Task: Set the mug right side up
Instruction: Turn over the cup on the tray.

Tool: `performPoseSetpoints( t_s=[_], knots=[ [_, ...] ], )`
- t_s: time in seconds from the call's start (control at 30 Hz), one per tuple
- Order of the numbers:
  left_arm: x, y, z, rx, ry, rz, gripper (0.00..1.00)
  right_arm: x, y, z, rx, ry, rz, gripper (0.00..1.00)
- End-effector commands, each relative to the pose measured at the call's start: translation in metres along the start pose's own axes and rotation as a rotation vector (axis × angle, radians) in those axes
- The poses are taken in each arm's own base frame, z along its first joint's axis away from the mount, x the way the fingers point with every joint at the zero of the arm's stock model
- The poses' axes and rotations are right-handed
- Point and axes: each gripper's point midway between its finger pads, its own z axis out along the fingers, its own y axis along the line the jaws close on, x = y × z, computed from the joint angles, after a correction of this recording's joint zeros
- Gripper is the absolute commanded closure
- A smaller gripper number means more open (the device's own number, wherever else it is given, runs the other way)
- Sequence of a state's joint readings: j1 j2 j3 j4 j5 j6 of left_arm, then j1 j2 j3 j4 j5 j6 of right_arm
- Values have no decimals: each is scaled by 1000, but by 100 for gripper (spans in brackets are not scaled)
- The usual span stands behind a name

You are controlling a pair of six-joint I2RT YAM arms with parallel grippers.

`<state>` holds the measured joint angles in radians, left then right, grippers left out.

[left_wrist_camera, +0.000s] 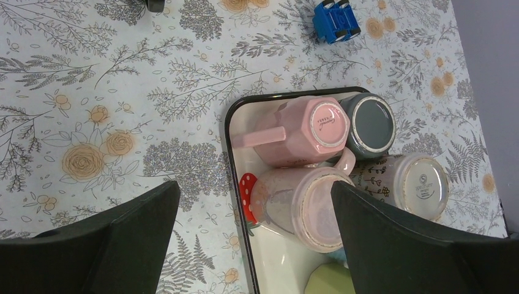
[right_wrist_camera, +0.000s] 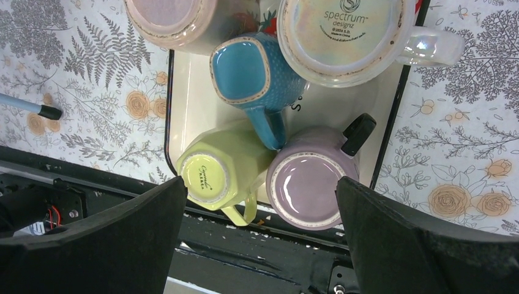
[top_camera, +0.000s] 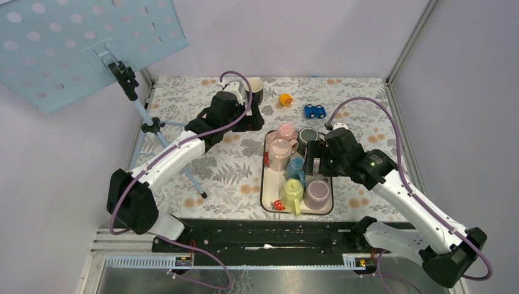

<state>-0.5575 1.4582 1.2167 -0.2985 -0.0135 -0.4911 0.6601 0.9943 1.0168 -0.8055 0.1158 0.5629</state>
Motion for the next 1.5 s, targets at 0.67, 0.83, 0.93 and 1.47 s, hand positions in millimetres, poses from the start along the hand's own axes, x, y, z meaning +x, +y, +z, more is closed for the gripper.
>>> performPoseSetpoints(
  t_s=[0.67, 0.83, 0.93, 1.47],
  knots=[
    [-13, -8, -5, 29, -38, 1, 1, 7, 14, -8, 9, 5, -4, 0],
    [-14, -9, -5, 27, -35, -3, 1, 12, 17, -9, 0, 10, 2, 0],
    [-13, -9, -5, 26, -32, -3, 1, 14, 19, -9, -3, 13, -1, 0],
    [-14, -8, -10, 24, -30, -3, 1, 19, 28, -11, -4, 24, -17, 0]
  ],
)
